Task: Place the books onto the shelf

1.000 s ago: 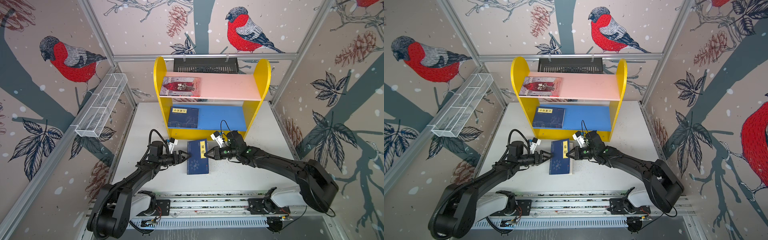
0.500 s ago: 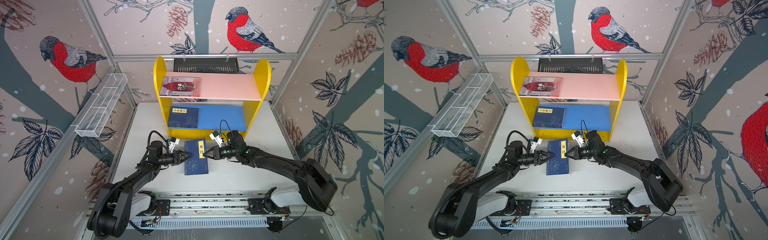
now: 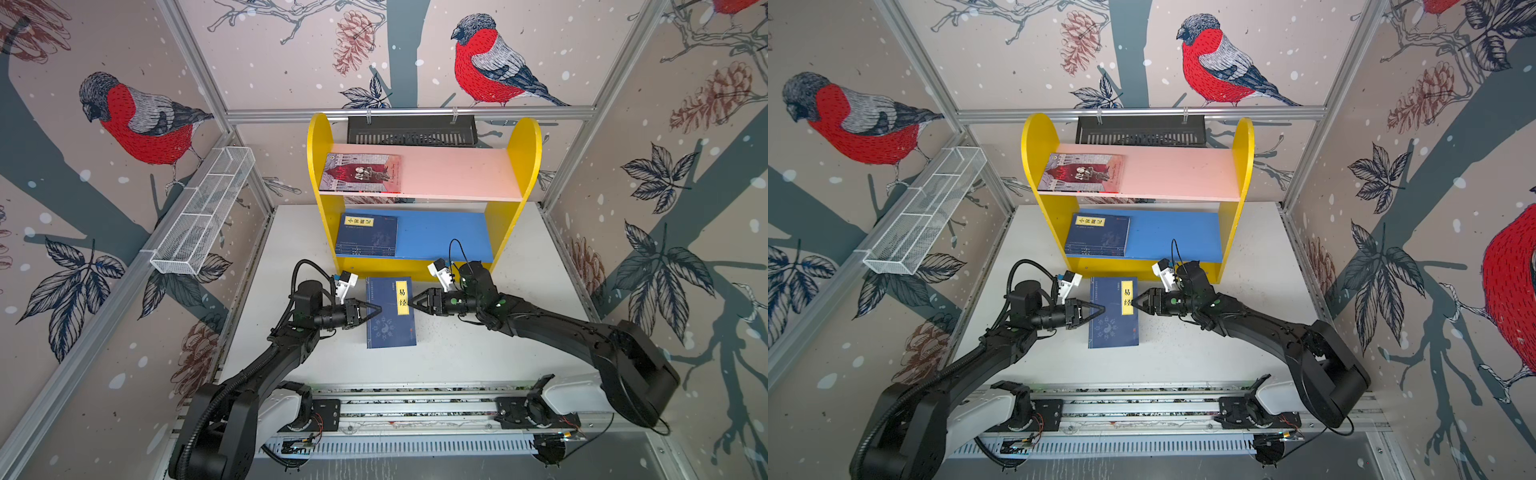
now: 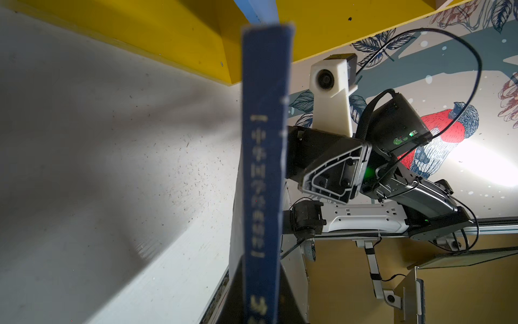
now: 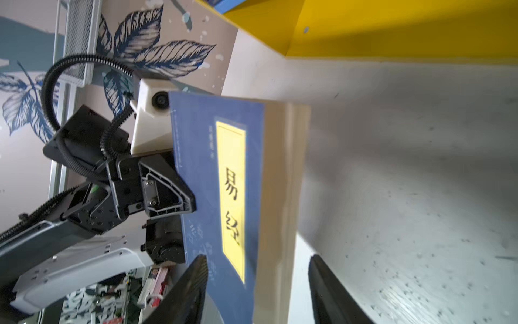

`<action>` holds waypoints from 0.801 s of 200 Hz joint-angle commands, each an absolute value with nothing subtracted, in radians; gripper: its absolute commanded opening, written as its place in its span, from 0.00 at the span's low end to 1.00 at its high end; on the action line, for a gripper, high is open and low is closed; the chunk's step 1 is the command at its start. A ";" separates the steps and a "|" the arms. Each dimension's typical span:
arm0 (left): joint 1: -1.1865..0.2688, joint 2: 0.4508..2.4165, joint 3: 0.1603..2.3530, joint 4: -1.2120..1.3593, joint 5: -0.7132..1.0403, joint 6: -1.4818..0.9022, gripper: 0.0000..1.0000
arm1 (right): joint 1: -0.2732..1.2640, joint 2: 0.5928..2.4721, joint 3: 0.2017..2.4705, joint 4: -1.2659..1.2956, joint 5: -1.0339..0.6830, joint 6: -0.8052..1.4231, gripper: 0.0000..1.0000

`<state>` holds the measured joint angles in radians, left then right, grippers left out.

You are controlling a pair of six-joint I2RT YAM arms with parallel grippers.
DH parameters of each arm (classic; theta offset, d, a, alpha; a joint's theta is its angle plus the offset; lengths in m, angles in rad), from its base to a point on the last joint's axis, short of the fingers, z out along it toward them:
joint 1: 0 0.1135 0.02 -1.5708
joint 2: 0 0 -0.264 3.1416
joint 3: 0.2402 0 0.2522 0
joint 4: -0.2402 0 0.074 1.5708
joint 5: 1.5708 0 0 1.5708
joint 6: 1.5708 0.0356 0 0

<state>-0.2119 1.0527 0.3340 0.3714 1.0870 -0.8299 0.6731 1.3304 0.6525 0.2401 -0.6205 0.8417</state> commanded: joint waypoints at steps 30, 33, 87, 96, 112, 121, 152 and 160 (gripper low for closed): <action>-0.236 0.977 0.385 0.362 1.137 -0.828 0.00 | 0.621 1.115 0.553 0.237 -0.441 0.939 0.67; -0.237 0.974 0.391 0.363 1.141 -0.829 0.00 | 0.619 1.100 0.552 0.234 -0.435 0.940 0.67; -0.238 0.942 0.590 0.327 1.145 -0.807 0.00 | 0.642 0.839 0.516 0.264 -0.337 0.996 0.75; -0.235 0.943 0.623 0.307 1.116 -0.801 0.00 | 0.650 0.800 0.512 0.273 -0.321 1.005 0.77; -0.220 0.943 0.666 0.319 1.060 -0.837 0.00 | 0.667 0.757 0.504 0.300 -0.290 1.025 0.83; -0.206 0.945 0.680 0.355 1.036 -0.873 0.00 | 0.680 0.749 0.504 0.319 -0.277 1.030 0.83; -0.149 0.951 0.701 0.433 0.932 -0.997 0.00 | 0.720 0.801 0.534 0.381 -0.318 1.039 0.84; -0.135 0.951 0.695 0.459 0.906 -1.038 0.00 | 0.740 0.828 0.542 0.404 -0.319 1.043 0.84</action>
